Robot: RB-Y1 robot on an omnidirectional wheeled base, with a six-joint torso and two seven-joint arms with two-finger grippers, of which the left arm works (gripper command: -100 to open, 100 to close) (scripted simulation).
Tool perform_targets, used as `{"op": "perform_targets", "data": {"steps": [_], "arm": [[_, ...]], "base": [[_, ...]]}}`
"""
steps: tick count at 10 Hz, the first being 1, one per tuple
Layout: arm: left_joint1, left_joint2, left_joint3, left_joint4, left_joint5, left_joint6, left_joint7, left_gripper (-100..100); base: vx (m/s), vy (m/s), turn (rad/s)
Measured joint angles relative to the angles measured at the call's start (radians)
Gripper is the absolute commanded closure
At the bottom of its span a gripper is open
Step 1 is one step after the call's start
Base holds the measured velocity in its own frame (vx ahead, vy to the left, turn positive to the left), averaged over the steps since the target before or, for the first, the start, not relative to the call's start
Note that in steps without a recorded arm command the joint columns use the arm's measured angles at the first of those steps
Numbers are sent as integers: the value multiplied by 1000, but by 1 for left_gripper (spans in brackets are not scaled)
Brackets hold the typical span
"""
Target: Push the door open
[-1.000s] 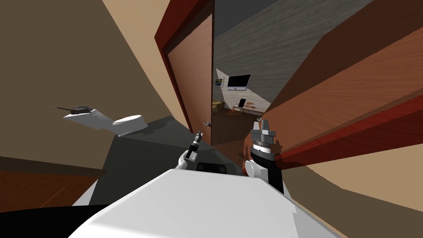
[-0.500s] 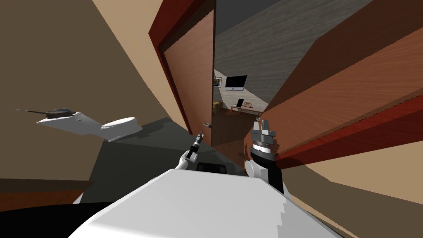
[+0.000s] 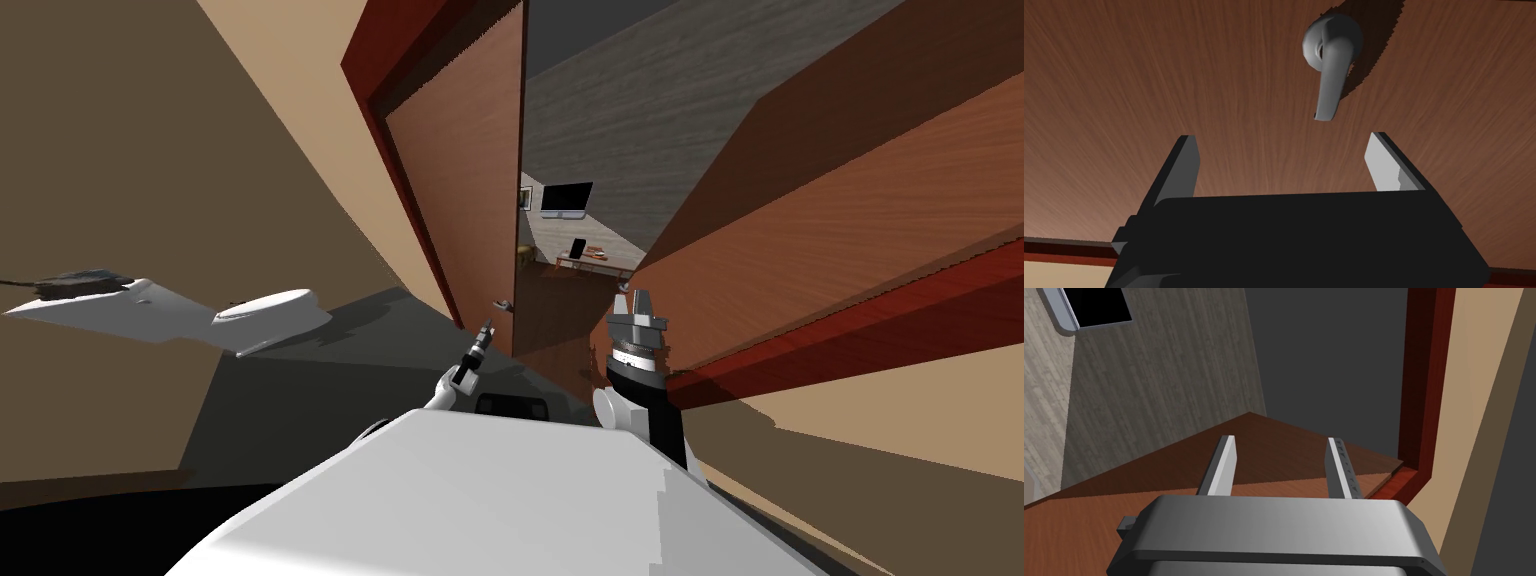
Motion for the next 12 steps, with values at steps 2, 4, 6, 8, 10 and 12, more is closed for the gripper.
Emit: {"op": "perform_targets", "data": {"steps": [2,4,6,8,10,12], "arm": [[-13,2,-9,34,-2,-7,7,-100],[-27,2,-17,70,-4,-15,12,-100],[-42,2,-24,110,-5,-25,17,-100],[-65,-1,-31,166,-6,-43,22,-100],[-83,2,-45,213,-9,-53,32,-100],[-98,4,-53,250,-11,-61,41,-100]], "base": [[49,87,-70],[47,76,-72],[46,70,-56],[68,104,-109],[76,146,-100],[35,59,-27]]}}
